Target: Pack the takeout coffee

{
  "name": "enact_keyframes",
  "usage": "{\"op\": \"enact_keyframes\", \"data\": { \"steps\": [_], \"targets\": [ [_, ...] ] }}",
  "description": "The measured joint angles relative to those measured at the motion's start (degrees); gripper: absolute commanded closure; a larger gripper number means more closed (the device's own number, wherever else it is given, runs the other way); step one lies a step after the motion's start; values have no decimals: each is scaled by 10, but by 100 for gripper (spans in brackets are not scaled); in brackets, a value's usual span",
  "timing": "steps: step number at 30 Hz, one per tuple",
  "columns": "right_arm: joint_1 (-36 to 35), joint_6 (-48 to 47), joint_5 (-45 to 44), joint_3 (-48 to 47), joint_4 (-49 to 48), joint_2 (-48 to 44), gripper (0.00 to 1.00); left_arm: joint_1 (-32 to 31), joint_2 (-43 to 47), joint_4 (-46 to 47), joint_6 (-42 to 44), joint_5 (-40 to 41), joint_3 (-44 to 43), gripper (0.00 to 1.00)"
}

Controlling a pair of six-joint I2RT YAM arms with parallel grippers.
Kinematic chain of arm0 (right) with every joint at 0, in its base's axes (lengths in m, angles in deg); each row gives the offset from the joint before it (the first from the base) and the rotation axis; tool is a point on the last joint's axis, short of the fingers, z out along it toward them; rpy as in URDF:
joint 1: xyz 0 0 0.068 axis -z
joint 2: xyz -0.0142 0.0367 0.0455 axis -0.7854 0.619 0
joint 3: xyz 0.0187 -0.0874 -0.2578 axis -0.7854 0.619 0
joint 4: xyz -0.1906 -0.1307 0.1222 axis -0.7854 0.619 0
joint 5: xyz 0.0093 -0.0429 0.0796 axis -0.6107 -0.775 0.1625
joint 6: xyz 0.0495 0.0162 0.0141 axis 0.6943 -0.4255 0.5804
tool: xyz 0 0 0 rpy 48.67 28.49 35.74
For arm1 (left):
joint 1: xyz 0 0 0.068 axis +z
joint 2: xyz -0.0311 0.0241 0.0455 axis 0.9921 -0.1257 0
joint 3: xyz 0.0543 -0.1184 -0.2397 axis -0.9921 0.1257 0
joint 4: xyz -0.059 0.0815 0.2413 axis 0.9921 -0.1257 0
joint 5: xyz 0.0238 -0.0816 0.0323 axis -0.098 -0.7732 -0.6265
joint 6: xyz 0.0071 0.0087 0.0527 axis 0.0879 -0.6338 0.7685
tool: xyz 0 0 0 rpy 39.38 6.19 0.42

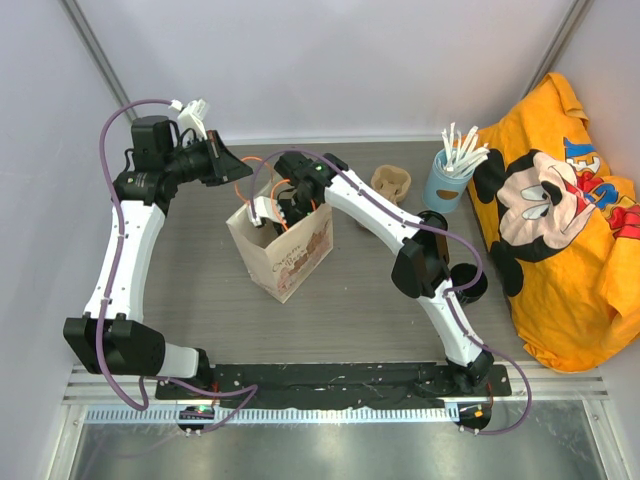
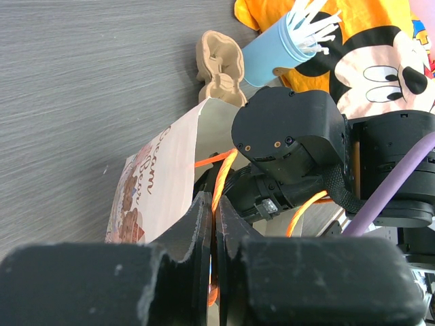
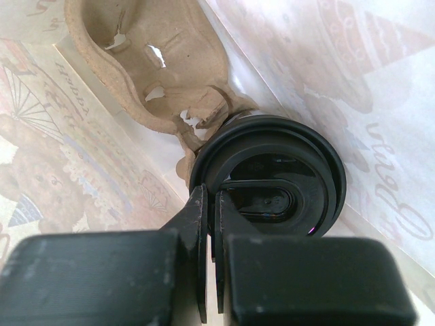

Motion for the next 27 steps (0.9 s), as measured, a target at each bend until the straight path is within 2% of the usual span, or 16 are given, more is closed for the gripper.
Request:
{"op": "enact_keyframes", "data": {
  "steps": [27],
  "targets": [
    [-4,-7,-13,-19,39,7,99,0,-2,-3,0,0,-11,92]
  ]
}}
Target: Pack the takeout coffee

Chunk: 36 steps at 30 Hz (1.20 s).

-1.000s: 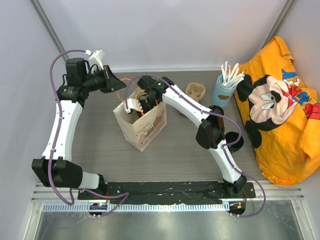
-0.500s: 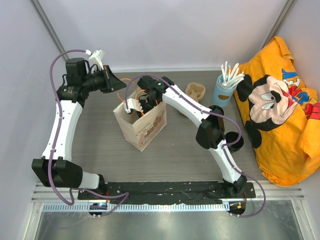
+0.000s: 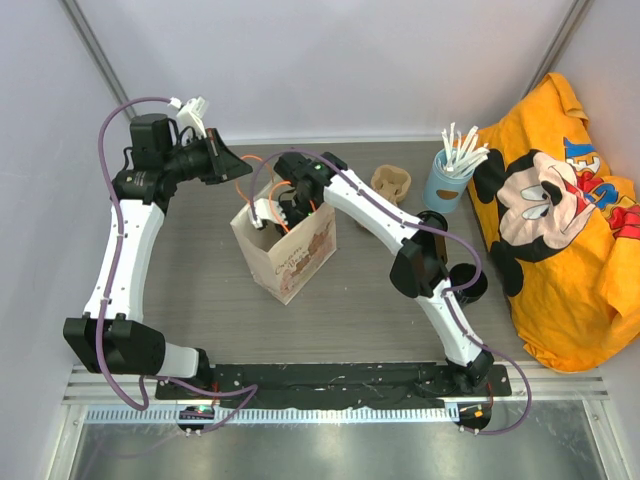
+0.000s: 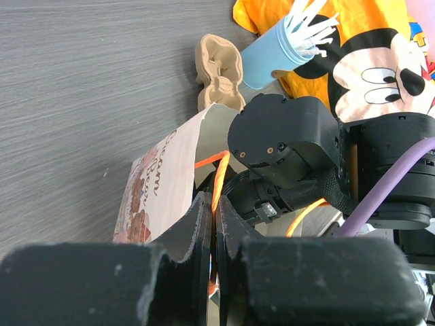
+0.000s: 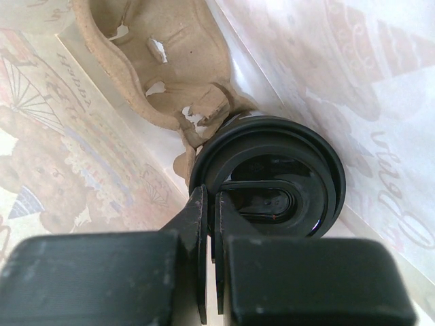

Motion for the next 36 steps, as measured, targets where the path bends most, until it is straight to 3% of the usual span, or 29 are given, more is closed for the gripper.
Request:
{"op": "enact_keyframes", "data": {
  "steps": [22,36],
  "targets": [
    [-2,-1,-7,-8,4,5,99,0,0,-2,1,0,0,91],
    [-2,0,-7,-8,14,5,70,0,0,-2,9,0,0,91]
  ]
}}
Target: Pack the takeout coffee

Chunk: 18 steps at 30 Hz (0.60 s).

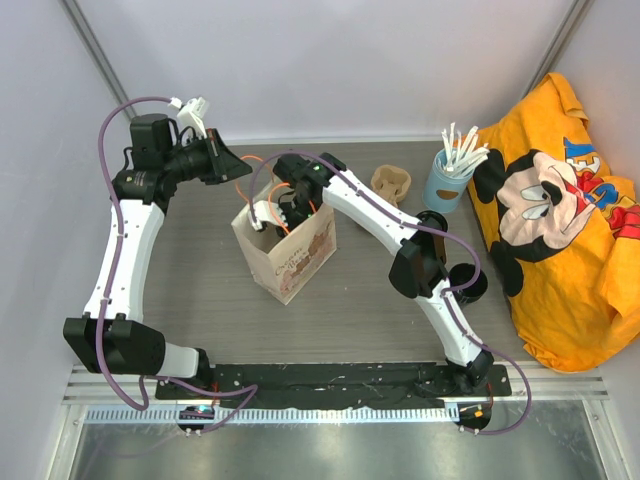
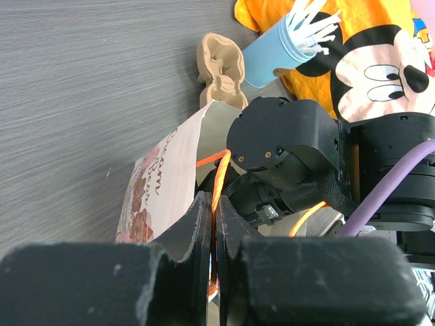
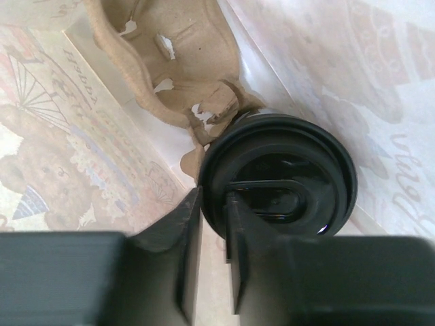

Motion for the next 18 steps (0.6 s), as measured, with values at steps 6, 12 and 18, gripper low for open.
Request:
{"op": "enact_keyframes", "data": {
  "steps": [6,12,18],
  "targets": [
    [0,0,0,0,2,0,64,0,0,-2,0,0,0,91],
    [0,2,0,0,5,0,52,0,0,-3,0,0,0,91],
    [0,4,0,0,7,0,43,0,0,-3,0,0,0,91]
  ]
}}
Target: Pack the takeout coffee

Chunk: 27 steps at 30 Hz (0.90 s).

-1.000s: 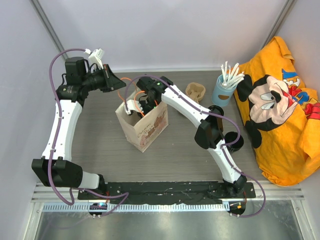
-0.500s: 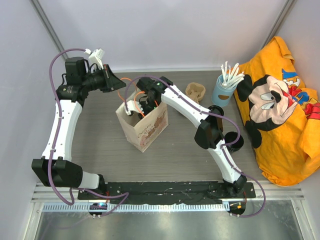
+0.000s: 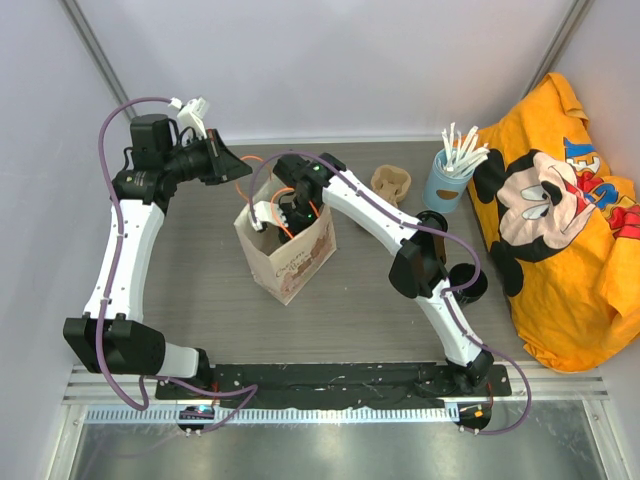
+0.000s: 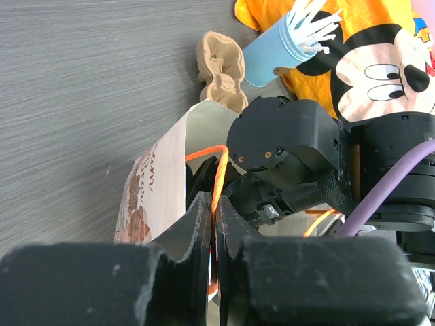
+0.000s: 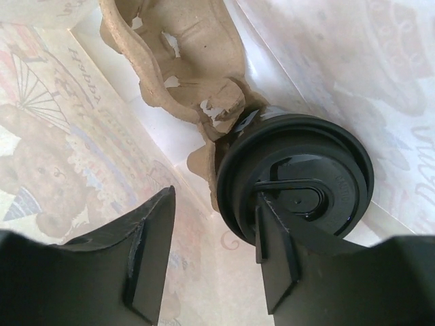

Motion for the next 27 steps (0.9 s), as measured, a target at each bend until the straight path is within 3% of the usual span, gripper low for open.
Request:
{"op": "enact_keyframes", "data": {
  "steps": [27],
  "targets": [
    [-2,5,-2,-1,5,0,18,0,0,0,0,0,0,88]
  ]
}}
